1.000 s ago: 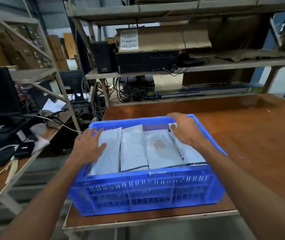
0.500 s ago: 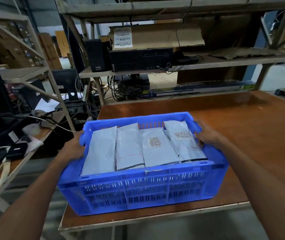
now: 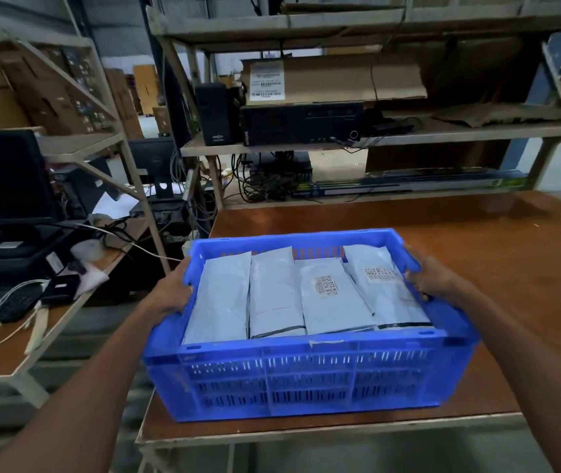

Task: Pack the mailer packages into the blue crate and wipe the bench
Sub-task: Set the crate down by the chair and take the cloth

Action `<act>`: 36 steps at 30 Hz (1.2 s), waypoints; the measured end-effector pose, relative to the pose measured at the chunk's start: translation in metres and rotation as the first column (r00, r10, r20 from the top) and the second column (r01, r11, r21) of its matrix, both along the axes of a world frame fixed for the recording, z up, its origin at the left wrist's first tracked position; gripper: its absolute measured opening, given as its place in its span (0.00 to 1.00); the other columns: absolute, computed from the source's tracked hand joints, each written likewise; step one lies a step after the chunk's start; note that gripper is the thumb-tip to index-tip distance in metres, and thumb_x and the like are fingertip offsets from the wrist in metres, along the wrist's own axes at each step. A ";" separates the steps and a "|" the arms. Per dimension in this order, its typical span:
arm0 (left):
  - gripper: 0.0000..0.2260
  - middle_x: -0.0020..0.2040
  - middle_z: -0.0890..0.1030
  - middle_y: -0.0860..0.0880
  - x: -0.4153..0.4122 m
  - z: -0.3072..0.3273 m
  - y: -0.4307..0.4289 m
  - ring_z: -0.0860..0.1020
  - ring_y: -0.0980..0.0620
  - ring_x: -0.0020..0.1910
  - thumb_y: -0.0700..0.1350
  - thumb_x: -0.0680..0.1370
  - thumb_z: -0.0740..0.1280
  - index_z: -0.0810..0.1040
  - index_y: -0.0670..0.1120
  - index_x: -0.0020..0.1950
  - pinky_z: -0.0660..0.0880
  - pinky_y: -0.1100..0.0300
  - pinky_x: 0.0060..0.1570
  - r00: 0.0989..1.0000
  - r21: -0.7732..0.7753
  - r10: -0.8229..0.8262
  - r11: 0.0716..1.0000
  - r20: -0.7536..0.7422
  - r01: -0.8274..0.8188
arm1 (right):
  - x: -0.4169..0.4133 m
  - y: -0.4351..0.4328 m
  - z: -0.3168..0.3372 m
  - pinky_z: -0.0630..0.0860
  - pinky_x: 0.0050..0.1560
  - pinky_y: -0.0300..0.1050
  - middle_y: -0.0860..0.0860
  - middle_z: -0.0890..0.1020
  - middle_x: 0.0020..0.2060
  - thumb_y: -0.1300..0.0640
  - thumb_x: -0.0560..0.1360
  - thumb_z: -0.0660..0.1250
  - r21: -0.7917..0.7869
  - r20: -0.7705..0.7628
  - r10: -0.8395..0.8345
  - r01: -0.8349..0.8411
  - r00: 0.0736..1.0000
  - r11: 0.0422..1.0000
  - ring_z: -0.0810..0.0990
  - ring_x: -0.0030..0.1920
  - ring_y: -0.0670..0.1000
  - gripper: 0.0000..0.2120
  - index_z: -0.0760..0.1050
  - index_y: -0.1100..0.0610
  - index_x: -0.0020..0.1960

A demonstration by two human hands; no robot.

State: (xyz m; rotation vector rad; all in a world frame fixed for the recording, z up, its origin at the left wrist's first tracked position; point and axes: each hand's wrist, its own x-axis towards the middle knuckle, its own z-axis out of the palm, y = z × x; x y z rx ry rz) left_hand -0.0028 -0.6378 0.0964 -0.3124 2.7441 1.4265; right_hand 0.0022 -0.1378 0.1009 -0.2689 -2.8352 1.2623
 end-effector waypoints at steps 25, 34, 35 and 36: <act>0.36 0.66 0.72 0.30 0.176 0.056 0.573 0.79 0.40 0.46 0.31 0.76 0.62 0.57 0.54 0.80 0.77 0.52 0.34 0.566 0.036 -0.786 0.576 -0.248 0.817 | 0.575 0.379 0.068 0.73 0.43 0.46 0.52 0.76 0.45 0.61 0.75 0.61 0.180 -0.232 -0.778 0.812 0.584 0.555 0.73 0.32 0.51 0.32 0.60 0.45 0.77; 0.34 0.36 0.71 0.45 0.334 0.020 0.807 0.65 0.55 0.25 0.28 0.79 0.58 0.55 0.54 0.79 0.64 0.65 0.21 0.215 0.022 -0.954 0.215 -0.208 0.976 | 0.820 0.424 0.044 0.72 0.28 0.42 0.57 0.81 0.44 0.64 0.74 0.60 0.111 -0.174 -0.958 0.972 0.226 0.209 0.76 0.23 0.54 0.34 0.60 0.43 0.76; 0.35 0.37 0.71 0.45 0.349 0.016 0.827 0.65 0.55 0.25 0.28 0.78 0.59 0.58 0.57 0.78 0.64 0.65 0.22 0.167 0.031 -0.965 0.164 -0.203 0.986 | 0.838 0.430 0.039 0.72 0.29 0.42 0.58 0.82 0.43 0.64 0.74 0.60 0.104 -0.160 -0.967 0.977 0.199 0.183 0.76 0.24 0.54 0.34 0.60 0.42 0.76; 0.35 0.37 0.71 0.45 0.362 0.012 0.847 0.65 0.55 0.26 0.29 0.77 0.61 0.62 0.62 0.75 0.64 0.64 0.23 0.124 0.051 -0.972 0.116 -0.199 0.992 | 0.854 0.437 0.033 0.73 0.30 0.43 0.59 0.83 0.42 0.64 0.74 0.60 0.093 -0.143 -0.975 0.983 0.168 0.156 0.77 0.24 0.54 0.34 0.60 0.42 0.76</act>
